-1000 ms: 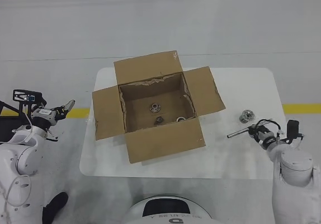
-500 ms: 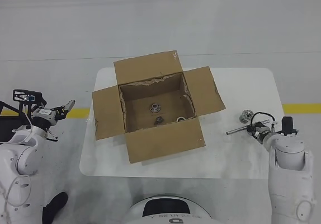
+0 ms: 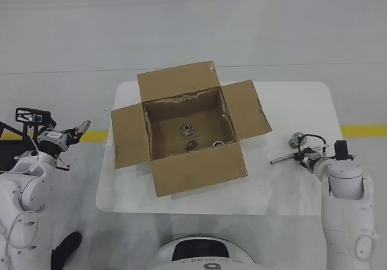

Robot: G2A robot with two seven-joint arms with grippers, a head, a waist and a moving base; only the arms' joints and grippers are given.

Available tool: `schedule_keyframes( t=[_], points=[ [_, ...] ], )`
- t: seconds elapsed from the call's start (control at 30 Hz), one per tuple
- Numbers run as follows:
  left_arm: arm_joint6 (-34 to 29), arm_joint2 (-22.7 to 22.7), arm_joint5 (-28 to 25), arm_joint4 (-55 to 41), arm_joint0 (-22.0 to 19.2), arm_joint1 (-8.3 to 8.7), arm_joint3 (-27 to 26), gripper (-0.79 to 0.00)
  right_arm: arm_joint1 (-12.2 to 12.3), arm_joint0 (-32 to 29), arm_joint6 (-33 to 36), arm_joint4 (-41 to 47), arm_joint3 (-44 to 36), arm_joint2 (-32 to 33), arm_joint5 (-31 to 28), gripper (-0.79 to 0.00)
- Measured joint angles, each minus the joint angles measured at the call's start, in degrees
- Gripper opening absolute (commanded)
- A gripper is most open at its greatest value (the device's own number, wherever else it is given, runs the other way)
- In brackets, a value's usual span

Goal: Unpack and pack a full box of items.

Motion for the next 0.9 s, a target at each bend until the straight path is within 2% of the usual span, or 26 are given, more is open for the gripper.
schedule_keyframes(
  t=[0.27,0.43,0.6,0.73,0.9],
  points=[
    [0.0,0.0,0.0,0.0,0.0,0.00,0.0,0.000,0.6,1.4,0.3,-0.5,1.9,-0.6,0.9,-0.785],
    [0.0,0.0,0.0,0.0,0.0,0.00,0.0,0.000,1.0,1.9,0.2,0.2,2.8,-0.3,0.8,-0.730],
    [0.0,0.0,0.0,0.0,0.0,0.00,0.0,0.000,1.3,2.0,0.2,0.8,3.0,-0.6,0.4,-0.730],
    [0.0,0.0,0.0,0.0,0.0,0.00,0.0,0.000,1.5,2.1,-0.1,1.1,2.9,-0.9,0.5,-0.653],
    [0.0,0.0,0.0,0.0,0.0,0.00,0.0,0.000,1.7,2.2,-0.2,1.5,3.0,-1.3,0.9,-0.656]
  ],
)
